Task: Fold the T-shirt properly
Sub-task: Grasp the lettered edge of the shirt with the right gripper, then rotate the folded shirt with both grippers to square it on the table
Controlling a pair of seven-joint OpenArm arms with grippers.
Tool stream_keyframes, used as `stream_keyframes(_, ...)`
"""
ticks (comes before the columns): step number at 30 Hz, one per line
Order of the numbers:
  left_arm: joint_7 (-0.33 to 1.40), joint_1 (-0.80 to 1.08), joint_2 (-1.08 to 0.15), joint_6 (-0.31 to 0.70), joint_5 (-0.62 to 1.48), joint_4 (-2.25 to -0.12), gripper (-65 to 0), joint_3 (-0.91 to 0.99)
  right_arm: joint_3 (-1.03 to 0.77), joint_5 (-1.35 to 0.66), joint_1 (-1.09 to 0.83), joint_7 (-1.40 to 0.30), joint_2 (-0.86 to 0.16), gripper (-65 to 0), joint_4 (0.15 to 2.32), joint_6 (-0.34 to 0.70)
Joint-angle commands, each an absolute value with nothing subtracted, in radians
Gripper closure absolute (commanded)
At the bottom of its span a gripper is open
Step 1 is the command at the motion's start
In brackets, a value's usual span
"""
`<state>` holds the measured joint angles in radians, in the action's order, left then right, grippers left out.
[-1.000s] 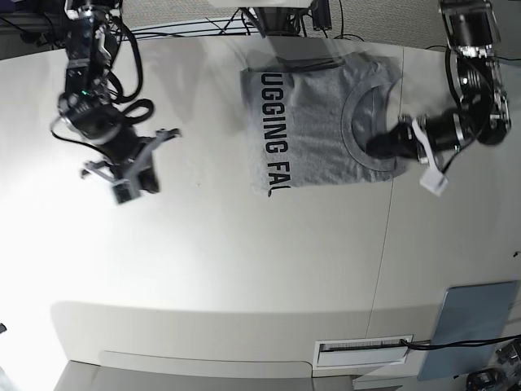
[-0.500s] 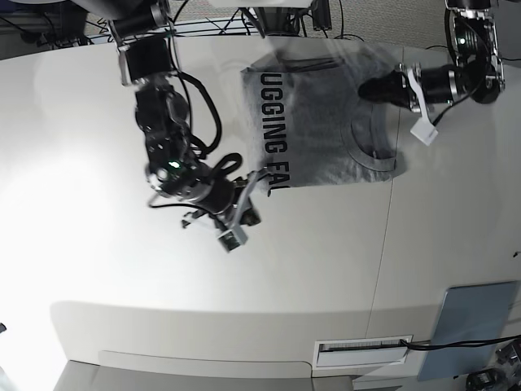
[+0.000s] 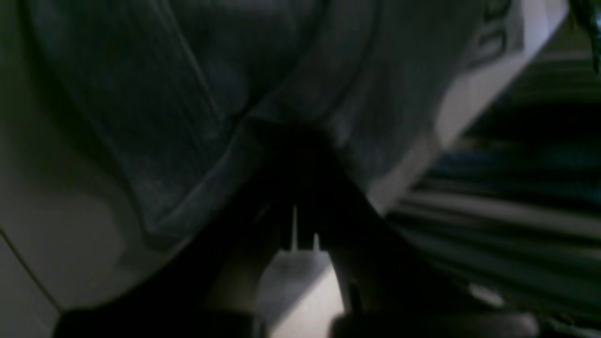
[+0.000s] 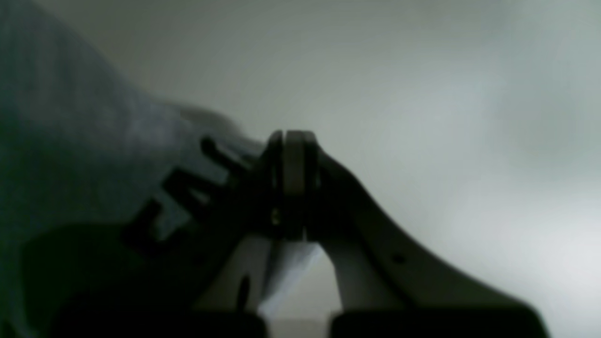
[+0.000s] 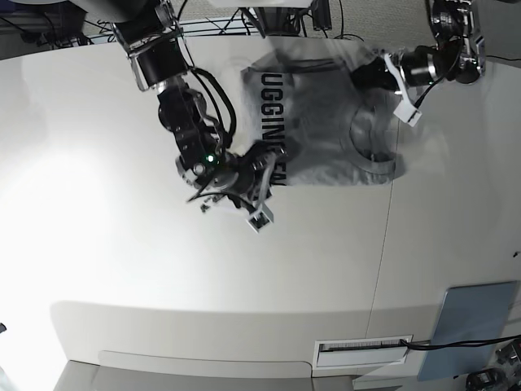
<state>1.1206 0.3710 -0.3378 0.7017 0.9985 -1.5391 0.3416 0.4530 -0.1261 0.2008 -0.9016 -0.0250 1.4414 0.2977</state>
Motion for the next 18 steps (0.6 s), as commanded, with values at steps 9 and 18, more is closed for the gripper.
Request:
stream_keyframes(9, 0.881, 0.301, -0.327, 0.698, 0.719, -1.497, 0.0, 0.336, 0.45, -0.112, 0.136, -0.859, -0.138, 0.0, 1.588, 0.26)
stream_keyframes(18, 0.702, 0.155, -0.327, 0.698, 0.623, -1.438, 0.0, 0.336, 0.451, -0.112, -0.041, -0.868, -0.189, 0.0, 1.76, 0.263)
